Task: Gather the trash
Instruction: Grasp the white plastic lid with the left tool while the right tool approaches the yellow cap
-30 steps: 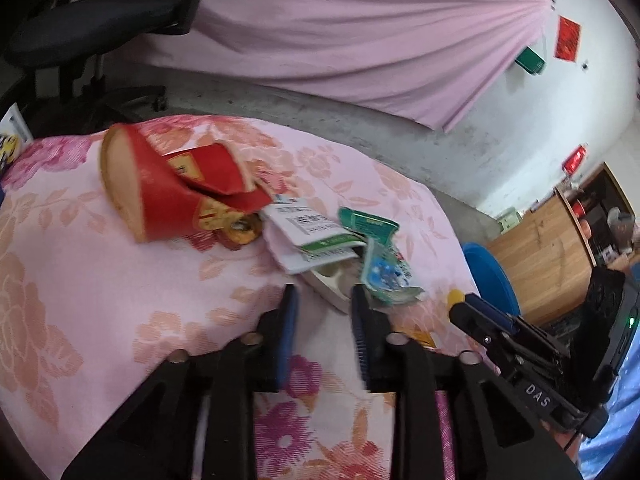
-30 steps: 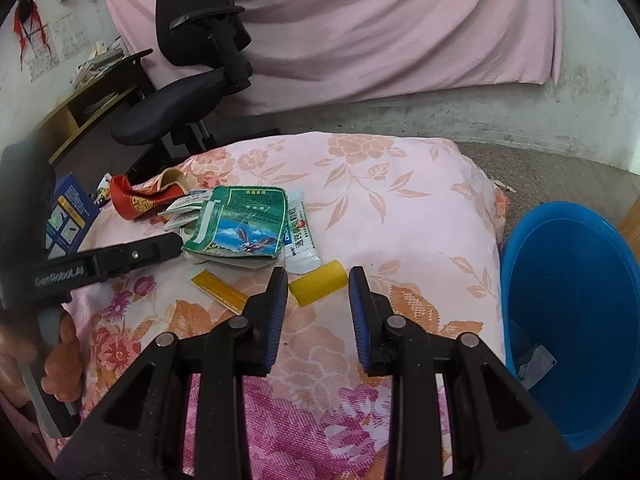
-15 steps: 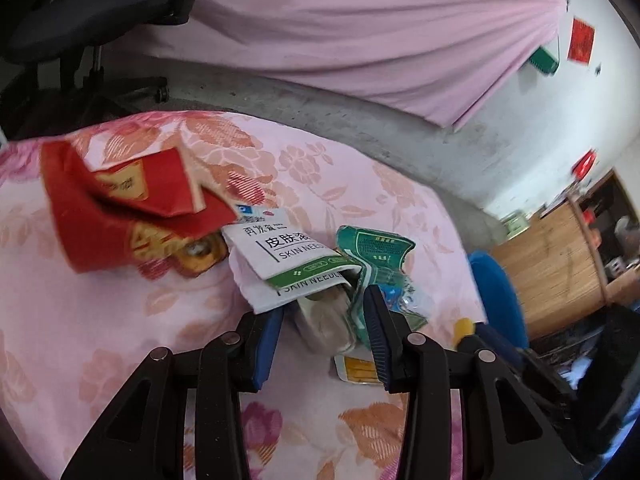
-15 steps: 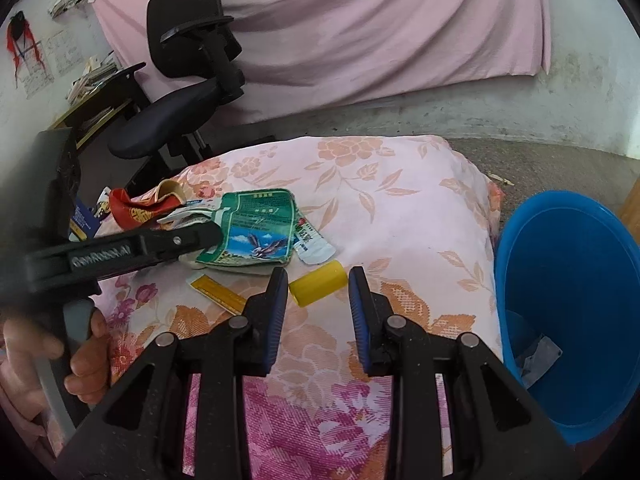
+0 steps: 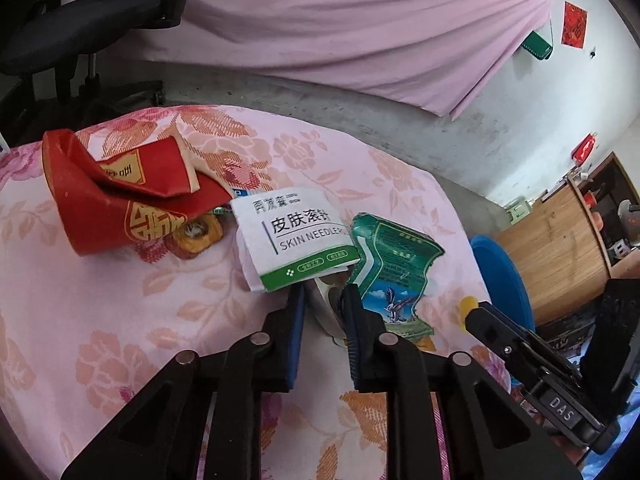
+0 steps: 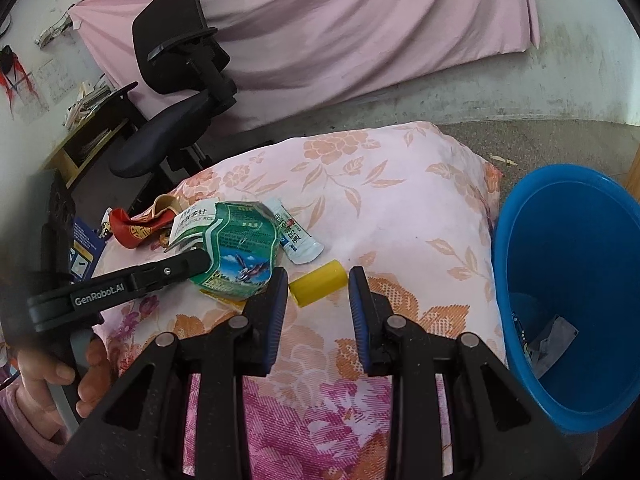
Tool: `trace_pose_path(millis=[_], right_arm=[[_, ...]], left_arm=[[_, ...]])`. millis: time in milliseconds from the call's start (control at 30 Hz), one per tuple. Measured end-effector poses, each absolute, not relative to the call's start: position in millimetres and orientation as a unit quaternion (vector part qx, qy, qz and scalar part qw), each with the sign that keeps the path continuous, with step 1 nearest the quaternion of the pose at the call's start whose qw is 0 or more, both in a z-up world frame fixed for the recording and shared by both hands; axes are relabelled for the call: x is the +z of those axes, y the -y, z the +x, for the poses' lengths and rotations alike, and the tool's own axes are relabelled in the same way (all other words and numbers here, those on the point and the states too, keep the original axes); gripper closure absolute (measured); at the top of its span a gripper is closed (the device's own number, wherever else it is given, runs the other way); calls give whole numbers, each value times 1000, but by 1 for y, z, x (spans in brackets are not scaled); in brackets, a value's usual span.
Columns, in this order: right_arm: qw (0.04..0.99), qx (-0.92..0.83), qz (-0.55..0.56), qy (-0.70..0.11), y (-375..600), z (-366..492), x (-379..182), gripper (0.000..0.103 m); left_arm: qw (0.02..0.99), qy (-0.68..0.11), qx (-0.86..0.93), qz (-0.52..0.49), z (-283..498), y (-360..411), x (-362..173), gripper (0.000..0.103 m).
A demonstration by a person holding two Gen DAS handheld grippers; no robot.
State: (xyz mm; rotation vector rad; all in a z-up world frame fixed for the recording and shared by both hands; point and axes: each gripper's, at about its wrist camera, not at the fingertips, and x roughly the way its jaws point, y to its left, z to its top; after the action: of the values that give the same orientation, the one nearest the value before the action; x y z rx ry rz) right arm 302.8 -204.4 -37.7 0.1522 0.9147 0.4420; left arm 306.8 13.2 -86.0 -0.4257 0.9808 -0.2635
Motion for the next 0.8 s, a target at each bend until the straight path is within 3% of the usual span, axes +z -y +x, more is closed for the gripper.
trace_pose_path(millis=[233,800], right_arm=[[874,210,57,-435,201,300,-37,44],[868,226,8,-443,200,248,-27,44]], left_arm=[[853,-457,-131,-216,297,-18,-82,95],[823,-518,-177,-151,226,-25,-53,95]])
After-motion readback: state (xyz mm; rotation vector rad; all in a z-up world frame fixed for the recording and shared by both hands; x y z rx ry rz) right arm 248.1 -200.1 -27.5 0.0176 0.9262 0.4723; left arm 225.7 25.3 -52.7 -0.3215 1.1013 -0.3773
